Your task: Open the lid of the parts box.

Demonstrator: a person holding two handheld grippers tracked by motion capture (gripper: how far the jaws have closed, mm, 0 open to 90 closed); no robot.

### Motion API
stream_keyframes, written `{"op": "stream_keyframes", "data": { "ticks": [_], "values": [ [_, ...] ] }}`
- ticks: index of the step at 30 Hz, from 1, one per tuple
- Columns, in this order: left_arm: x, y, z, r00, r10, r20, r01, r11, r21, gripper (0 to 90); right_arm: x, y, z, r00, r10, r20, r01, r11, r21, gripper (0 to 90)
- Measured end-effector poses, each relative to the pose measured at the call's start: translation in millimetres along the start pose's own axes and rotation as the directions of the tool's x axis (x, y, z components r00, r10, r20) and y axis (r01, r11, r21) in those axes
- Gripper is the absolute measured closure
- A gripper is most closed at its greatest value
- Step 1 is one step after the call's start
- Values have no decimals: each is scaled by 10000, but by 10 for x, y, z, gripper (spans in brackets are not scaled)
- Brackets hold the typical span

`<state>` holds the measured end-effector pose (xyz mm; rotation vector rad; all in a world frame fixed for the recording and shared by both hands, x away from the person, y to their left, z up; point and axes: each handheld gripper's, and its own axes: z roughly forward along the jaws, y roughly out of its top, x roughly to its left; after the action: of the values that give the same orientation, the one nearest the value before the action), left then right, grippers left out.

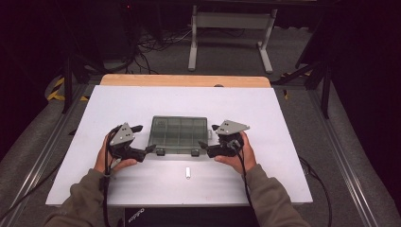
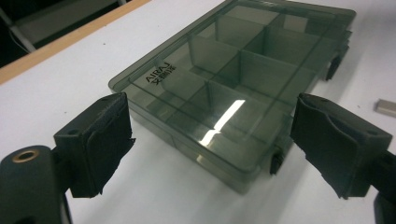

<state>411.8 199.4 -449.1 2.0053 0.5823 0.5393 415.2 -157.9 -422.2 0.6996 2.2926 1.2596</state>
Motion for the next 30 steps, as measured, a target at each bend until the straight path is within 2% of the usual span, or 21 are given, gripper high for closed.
{"op": "stream_keyframes", "data": {
  "ticks": [1, 2, 4, 5, 6, 9, 11, 13, 16, 17, 19, 21, 23, 24, 30],
  "values": [
    [18, 2, 68, 9998, -82, 168, 79, 9998, 172, 134, 9, 1, 34, 9999, -105, 16, 105, 9999, 127, 231],
    [18, 2, 68, 9998, -82, 168, 79, 9998, 172, 138, 9, 1, 34, 9999, -105, 16, 105, 9999, 127, 231],
    [10, -33, 127, 9985, -175, 520, 144, 9982, 587, 138, 36, -25, 80, 9997, -222, 31, 221, 9991, 355, 251],
    [10, -33, 127, 9985, -175, 520, 144, 9982, 587, 138, 44, -44, 82, 9997, -240, 84, 237, 9990, 377, 257],
    [-2, -62, 137, 9974, -288, 664, 244, 9975, 663, 144, 47, -71, 77, 9998, -176, 89, 172, 9990, 408, 267],
    [-12, -92, 140, 9967, -339, 743, 279, 9963, 810, 150, 46, -124, 63, 10000, -19, 54, 17, 9991, 412, 289],
    [-26, -167, 165, 9951, -420, 896, 304, 9915, 1268, 158, 49, -195, 65, 10000, -26, -64, 30, 9981, 610, 317],
    [-28, -201, 179, 9957, -381, 847, 238, 9862, 1637, 164, 48, -240, 73, 9997, 16, -225, 1, 9973, 736, 337],
    [-24, -201, 167, 9952, -458, 864, 318, 9870, 1576, 182, 42, -274, 86, 9992, 82, -399, -48, 9963, 853, 353],
    [-22, -204, 168, 9951, -444, 888, 293, 9860, 1641, 203, 37, -304, 102, 9979, 138, -637, -76, 9952, 976, 385],
    [-33, -209, 185, 9937, -406, 1048, 206, 9825, 1850, 233, 42, -317, 111, 9969, 160, -770, -76, 9942, 1077, 408],
    [-31, -208, 190, 9934, -303, 1106, 82, 9808, 1946, 281, 49, -321, 117, 9974, 38, -716, 50, 9924, 1233, 441],
    [-43, -206, 204, 9928, -254, 1172, -3, 9768, 2143, 289, 47, -323, 116, 9974, 55, -712, 34, 9923, 1238, 448],
    [-50, -207, 210, 9924, -182, 1213, -100, 9737, 2275, 333, 43, -327, 112, 9972, 87, -744, 6, 9924, 1234, 462],
    [-39, -208, 225, 9932, -321, 1116, 40, 9698, 2438, 390, 49, -344, 110, 9970, 56, -766, 45, 9914, 1308, 486]
  ]
}}
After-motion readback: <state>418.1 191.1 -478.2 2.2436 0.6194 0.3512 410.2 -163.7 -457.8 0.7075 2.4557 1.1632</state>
